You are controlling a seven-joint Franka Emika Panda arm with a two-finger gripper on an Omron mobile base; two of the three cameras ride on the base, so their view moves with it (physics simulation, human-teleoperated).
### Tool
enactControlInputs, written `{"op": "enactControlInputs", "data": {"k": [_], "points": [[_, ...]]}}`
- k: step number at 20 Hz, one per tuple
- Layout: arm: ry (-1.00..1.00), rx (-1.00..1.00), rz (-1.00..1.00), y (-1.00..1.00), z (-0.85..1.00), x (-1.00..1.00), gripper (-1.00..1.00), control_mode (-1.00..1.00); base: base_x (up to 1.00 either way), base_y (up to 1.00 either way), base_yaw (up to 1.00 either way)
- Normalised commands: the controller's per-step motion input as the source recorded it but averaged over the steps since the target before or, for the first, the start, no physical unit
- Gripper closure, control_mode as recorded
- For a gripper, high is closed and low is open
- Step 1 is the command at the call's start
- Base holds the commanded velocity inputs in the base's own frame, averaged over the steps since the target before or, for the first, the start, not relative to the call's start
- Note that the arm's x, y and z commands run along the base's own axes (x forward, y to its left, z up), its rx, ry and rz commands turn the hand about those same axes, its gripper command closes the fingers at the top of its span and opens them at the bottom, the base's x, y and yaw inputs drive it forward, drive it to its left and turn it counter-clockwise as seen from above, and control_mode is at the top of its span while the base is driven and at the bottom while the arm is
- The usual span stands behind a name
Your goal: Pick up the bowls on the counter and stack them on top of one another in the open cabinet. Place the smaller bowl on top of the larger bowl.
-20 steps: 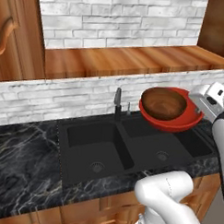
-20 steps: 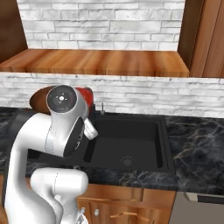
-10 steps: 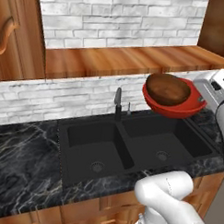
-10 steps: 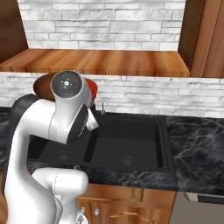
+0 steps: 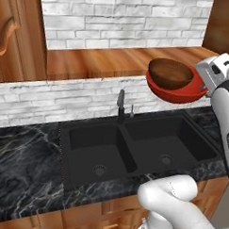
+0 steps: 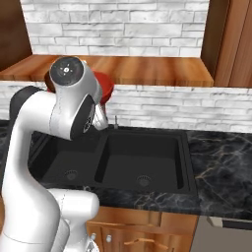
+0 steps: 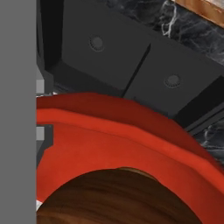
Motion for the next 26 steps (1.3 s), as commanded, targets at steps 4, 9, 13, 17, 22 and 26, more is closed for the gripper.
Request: {"op": "enactControlInputs", "data": {"k": [4,9,13,17,22,26], "points": [[0.00,0.05,-0.01,0.00,0.43,0.28,1.00,-1.00,0.00,0.00,0.00],[0.02,0.05,0.00,0.00,0.31,0.40,1.00,-1.00,0.00,0.00,0.00],[0.04,0.02,-0.01,0.00,0.13,0.49,1.00,-1.00,0.00,0.00,0.00],[0.03,0.00,-0.02,0.00,0.09,0.50,1.00,-1.00,0.00,0.00,0.00],[0.01,0.00,-0.03,0.00,0.04,0.49,1.00,-1.00,0.00,0.00,0.00],[0.00,0.00,-0.03,0.00,0.01,0.50,1.00,-1.00,0.00,0.00,0.00]]}}
